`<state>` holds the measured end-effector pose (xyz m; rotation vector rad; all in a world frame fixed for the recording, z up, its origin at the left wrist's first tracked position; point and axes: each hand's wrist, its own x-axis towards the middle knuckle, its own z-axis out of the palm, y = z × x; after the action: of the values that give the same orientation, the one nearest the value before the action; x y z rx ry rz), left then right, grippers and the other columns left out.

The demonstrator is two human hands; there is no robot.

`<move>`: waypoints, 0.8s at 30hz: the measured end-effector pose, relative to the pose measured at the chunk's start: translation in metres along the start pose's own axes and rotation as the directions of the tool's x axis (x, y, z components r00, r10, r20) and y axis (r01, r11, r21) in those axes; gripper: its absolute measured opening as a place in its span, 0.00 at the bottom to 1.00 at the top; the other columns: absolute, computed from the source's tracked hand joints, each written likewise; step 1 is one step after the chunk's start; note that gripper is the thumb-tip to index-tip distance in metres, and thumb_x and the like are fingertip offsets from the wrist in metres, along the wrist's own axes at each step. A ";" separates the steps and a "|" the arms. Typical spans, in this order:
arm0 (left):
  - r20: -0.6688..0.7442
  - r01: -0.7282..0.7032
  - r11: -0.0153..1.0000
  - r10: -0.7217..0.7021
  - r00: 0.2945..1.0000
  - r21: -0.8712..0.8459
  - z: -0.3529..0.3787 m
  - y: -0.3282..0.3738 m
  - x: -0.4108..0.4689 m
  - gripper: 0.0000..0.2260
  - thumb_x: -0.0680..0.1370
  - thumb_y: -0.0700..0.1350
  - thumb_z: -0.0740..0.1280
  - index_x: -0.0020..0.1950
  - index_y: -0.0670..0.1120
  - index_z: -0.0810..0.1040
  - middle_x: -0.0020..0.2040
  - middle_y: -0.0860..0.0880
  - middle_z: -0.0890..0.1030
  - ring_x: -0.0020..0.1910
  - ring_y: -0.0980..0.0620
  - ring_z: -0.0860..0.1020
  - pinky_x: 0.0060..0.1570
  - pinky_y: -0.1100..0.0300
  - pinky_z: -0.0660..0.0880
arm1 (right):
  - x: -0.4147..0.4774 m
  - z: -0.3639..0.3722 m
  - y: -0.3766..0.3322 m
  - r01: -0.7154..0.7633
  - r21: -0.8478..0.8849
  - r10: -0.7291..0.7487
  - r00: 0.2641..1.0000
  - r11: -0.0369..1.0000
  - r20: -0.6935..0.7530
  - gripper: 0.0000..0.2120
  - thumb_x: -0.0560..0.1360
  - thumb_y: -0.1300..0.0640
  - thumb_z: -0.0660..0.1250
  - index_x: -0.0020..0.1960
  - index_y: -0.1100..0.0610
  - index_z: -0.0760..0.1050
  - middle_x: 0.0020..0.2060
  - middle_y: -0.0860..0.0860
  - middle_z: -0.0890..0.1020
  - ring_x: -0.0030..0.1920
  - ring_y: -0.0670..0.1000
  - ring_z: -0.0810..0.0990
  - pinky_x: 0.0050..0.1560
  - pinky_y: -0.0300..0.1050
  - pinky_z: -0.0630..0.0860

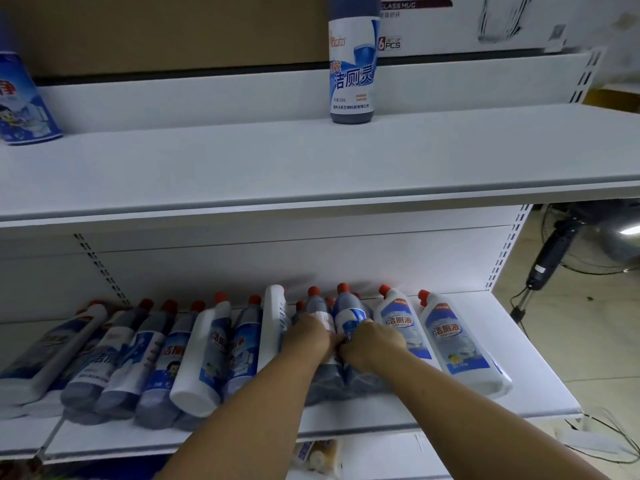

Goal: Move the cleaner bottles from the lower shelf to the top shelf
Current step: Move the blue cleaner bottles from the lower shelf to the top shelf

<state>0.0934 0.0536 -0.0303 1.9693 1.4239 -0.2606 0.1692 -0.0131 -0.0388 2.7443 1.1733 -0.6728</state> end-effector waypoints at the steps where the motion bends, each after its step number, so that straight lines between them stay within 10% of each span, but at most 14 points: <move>1: 0.033 0.014 1.000 -0.014 0.999 -0.003 -0.001 0.001 0.000 0.33 0.75 0.65 0.59 0.73 0.46 0.61 0.67 0.43 0.72 0.65 0.41 0.72 0.64 0.49 0.68 | 0.001 -0.001 -0.001 0.000 0.017 0.000 1.000 1.000 0.021 0.22 0.77 0.47 0.62 0.67 0.56 0.64 0.56 0.54 0.77 0.56 0.54 0.76 0.60 0.48 0.74; 6: -0.091 0.022 1.000 -0.024 0.996 -0.019 0.002 -0.001 -0.001 0.23 0.78 0.58 0.61 0.68 0.45 0.68 0.60 0.42 0.76 0.57 0.42 0.76 0.58 0.51 0.72 | 0.003 0.012 -0.003 -0.027 0.136 0.041 0.994 0.990 -0.099 0.21 0.76 0.48 0.63 0.65 0.57 0.66 0.53 0.53 0.77 0.50 0.52 0.76 0.50 0.44 0.73; 11: -0.051 0.103 0.913 -0.134 0.990 -0.395 0.004 -0.006 0.000 0.43 0.70 0.74 0.42 0.63 0.44 0.75 0.56 0.40 0.80 0.52 0.42 0.77 0.54 0.50 0.71 | -0.005 0.012 0.007 -0.009 0.446 0.040 0.997 0.895 -0.059 0.16 0.76 0.48 0.62 0.60 0.55 0.70 0.51 0.53 0.80 0.50 0.53 0.79 0.52 0.44 0.76; 15: -0.024 0.007 0.871 -0.021 1.000 -0.491 -0.002 -0.023 -0.015 0.29 0.70 0.57 0.68 0.66 0.44 0.68 0.57 0.42 0.80 0.54 0.43 0.80 0.55 0.49 0.77 | -0.011 0.007 0.030 0.020 0.758 -0.027 1.000 0.651 -0.004 0.18 0.72 0.49 0.68 0.59 0.52 0.70 0.46 0.52 0.81 0.45 0.51 0.80 0.49 0.46 0.79; 19: 0.141 0.041 0.646 0.104 0.984 -0.762 -0.006 -0.049 -0.040 0.19 0.71 0.39 0.74 0.60 0.41 0.73 0.47 0.40 0.84 0.43 0.43 0.84 0.42 0.47 0.81 | -0.044 0.000 0.056 -0.047 0.969 -0.281 0.953 0.244 0.117 0.22 0.70 0.61 0.72 0.60 0.56 0.67 0.50 0.58 0.81 0.47 0.57 0.83 0.47 0.51 0.81; 24: 0.133 -0.029 0.587 0.230 0.964 -0.809 -0.005 -0.087 -0.087 0.18 0.68 0.35 0.75 0.55 0.46 0.74 0.50 0.41 0.84 0.48 0.41 0.83 0.48 0.43 0.80 | -0.084 0.019 0.066 0.006 0.964 -0.431 0.895 0.267 0.114 0.22 0.69 0.65 0.72 0.60 0.56 0.71 0.52 0.56 0.83 0.52 0.56 0.83 0.56 0.55 0.78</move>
<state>-0.0190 0.0052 -0.0160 1.2089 0.9650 0.2153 0.1576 -0.1206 -0.0265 2.8784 1.3192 -2.5924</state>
